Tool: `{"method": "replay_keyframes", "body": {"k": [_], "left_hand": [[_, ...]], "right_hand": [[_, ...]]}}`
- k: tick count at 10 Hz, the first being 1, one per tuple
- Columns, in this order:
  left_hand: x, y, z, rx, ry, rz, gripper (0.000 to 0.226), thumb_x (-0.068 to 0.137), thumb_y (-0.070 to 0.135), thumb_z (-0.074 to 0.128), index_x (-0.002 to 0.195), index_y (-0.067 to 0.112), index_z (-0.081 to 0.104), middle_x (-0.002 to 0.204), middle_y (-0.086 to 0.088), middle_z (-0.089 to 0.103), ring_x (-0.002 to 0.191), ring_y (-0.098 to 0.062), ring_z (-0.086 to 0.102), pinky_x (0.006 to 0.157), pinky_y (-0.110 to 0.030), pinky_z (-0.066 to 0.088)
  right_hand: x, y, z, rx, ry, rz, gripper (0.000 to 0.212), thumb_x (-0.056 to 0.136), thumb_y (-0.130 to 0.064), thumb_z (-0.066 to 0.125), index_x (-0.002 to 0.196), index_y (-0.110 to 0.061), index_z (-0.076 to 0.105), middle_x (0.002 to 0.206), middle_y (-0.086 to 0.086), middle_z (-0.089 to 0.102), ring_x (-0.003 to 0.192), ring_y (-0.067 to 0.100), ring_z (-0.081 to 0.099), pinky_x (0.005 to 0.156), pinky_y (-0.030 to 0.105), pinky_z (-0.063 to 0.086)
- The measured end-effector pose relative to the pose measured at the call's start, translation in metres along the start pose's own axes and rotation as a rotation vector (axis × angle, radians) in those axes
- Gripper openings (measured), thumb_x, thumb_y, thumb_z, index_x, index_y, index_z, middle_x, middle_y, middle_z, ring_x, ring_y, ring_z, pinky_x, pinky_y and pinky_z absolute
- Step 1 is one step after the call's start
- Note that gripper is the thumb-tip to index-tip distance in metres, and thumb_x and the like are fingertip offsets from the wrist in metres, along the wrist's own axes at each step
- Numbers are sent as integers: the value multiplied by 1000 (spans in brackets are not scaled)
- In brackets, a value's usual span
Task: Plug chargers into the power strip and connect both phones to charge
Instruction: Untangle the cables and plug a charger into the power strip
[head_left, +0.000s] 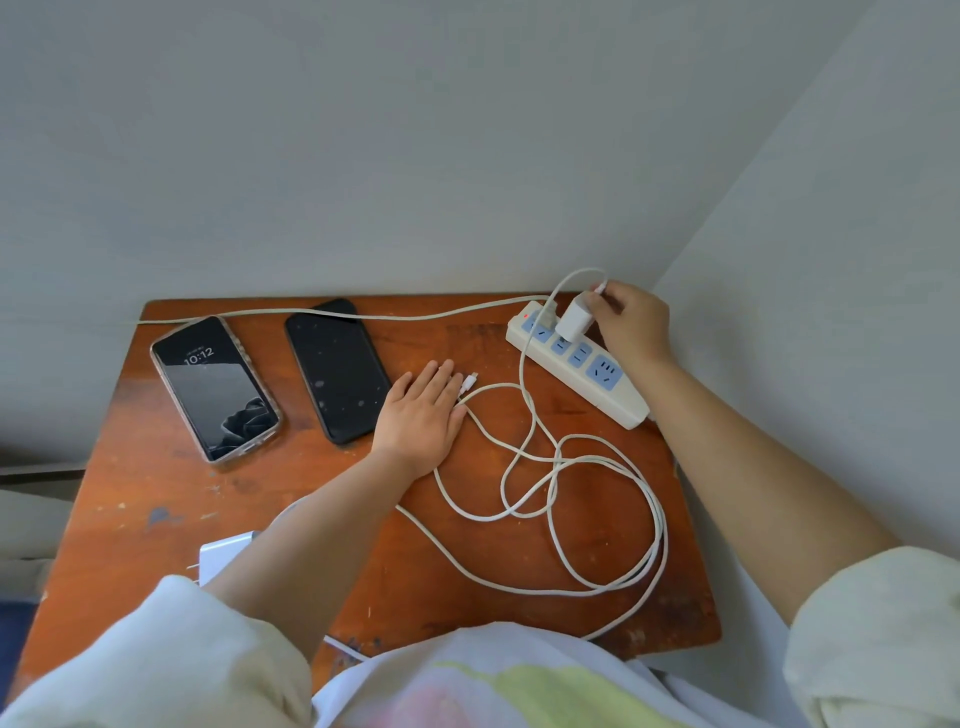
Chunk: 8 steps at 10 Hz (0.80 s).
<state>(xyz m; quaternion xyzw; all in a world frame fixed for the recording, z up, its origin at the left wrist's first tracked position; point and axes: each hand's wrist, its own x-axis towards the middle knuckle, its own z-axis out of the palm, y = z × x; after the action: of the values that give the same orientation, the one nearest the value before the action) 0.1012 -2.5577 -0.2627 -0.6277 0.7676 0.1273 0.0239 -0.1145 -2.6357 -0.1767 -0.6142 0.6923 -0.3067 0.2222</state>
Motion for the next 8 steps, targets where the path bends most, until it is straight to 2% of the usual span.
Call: {"method": "replay_keyframes", "body": {"k": [1,2,3,4,5,6,7,8], "left_hand": [[0,0,0,5,1,3,52,96,45,11,144,24,8,156,3,7,143,-15,-1,113,-32,-5],[0,0,0,-1,1,5,52,96,44,11,144,23,8,156,3,7,143,-15,-1,113,-32,-6],[-1,0,0,7,0,6,52,96,44,11,144,23,8,156,2,7,143,-15,-1,113,-32,-6],[0,0,0,7,1,3,52,96,44,11,144,23,8,156,2,7,143,-15,-1,113,-32,-6],[0,0,0,11,3,0,52,96,44,11,144,23,8,156,2,7,143,-15,-1,113,-32,-6],[0,0,1,17,-1,0,52,96,44,11,144,24,9,156,3,7,143,-15,-1,112,-32,-7],[1,-1,2,15,7,-5,51,96,43,12,144,24,9,155,3,8,143,-14,-1,109,-30,-10],[0,-1,3,16,17,-3,50,97,43,12,144,24,10,155,3,9,143,-14,0,108,-29,-10]], "right_hand": [[-7,1,-2,-57,-23,-82,21,91,-15,52,86,2,63,88,21,69,75,25,60,51,17,35],[-14,3,-2,-72,-10,-108,21,92,-15,51,88,2,63,91,21,68,76,19,58,50,11,34],[-18,3,-1,-64,2,-109,23,93,-15,50,86,4,62,90,22,68,79,25,62,51,12,35],[-20,2,1,-94,-19,-153,23,93,-14,49,85,4,61,89,21,68,76,18,58,50,8,30],[-22,2,5,-110,-5,-165,21,93,-14,49,93,2,62,97,19,68,87,24,63,56,6,36],[-27,-1,12,-199,7,-203,26,91,-16,53,110,0,61,113,18,66,105,29,59,80,28,48],[-28,-2,20,-284,49,-229,29,90,-19,55,112,-1,61,116,18,65,111,31,55,89,41,44],[-23,2,20,-268,75,-161,26,90,-19,53,109,-3,62,114,17,66,112,31,52,90,42,39]]}}
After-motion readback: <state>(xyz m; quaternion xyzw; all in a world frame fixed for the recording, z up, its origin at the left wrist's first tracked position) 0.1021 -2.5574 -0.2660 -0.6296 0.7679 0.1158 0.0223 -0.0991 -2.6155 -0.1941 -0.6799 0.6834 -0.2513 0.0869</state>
